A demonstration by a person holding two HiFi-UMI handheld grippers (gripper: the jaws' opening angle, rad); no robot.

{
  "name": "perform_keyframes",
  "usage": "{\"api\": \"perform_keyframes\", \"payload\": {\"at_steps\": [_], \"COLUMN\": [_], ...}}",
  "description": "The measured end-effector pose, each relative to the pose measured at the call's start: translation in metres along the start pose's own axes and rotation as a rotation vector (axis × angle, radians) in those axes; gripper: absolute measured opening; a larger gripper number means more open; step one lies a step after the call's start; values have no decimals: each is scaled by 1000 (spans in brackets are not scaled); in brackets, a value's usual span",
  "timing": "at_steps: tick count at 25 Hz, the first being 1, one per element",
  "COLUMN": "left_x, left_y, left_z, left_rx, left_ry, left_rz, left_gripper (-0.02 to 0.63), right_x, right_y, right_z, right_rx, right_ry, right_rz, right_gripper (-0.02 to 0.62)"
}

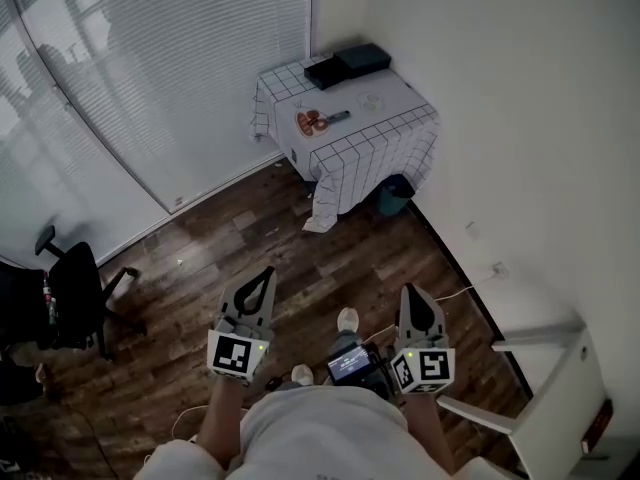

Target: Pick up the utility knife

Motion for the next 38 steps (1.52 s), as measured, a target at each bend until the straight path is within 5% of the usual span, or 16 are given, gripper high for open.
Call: {"api": "perform_keyframes", "payload": {"at_steps": [6,17,25,38], "left_x": [20,18,42,131], "left_y": [-10,-19,-33,-87], "left_z": [46,153,178,309], "left_rx": [-24,-6,36,62], "left_ry": [96,142,181,77], "left_rz": [-16,30,28,-5], "left_gripper": [5,5,5,5], "right_x": [-25,-106,-117,-125], "right_y": [1,6,-6,-35], "right_z": [68,161,212,349], "right_rx": [-24,-36,-12,59], "right_ry": [90,158,184,132], "right_rz": [-1,17,37,-9], "right_gripper": [6,6,6,6]}}
Point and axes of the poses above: the fingertips, and each gripper's own axes: z forward along the fingers, x to its left, y out of its top, the point moved 6 cm from there along -z, backward along the fingers, and after that the axes turned 13 degrees about -x, right-handed, at the moved point
